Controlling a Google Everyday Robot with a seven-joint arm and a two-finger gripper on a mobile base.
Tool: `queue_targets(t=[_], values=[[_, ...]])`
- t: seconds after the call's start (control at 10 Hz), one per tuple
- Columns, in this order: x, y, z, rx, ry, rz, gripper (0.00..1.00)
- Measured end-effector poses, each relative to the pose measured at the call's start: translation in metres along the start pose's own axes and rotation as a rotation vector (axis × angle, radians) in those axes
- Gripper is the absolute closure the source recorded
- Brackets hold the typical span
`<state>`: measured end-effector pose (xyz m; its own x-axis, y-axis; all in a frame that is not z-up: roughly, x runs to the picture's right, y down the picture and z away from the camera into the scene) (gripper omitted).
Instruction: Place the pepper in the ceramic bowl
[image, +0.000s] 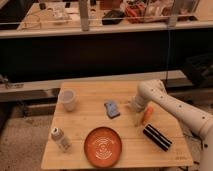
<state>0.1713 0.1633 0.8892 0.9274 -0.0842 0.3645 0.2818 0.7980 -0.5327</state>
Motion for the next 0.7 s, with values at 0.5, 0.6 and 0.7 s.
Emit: queue_targets(t=[0.5,0.6,0.7], values=[[0.0005,-0.0014,0.0041,-0.010,0.002,-0.009,0.20],[0.0015,-0.0012,0.0039,-0.011,0.003,-0.010,0.20],[0.0011,-0.0018,0.0044,-0.012,0.004,-0.012,0.20]])
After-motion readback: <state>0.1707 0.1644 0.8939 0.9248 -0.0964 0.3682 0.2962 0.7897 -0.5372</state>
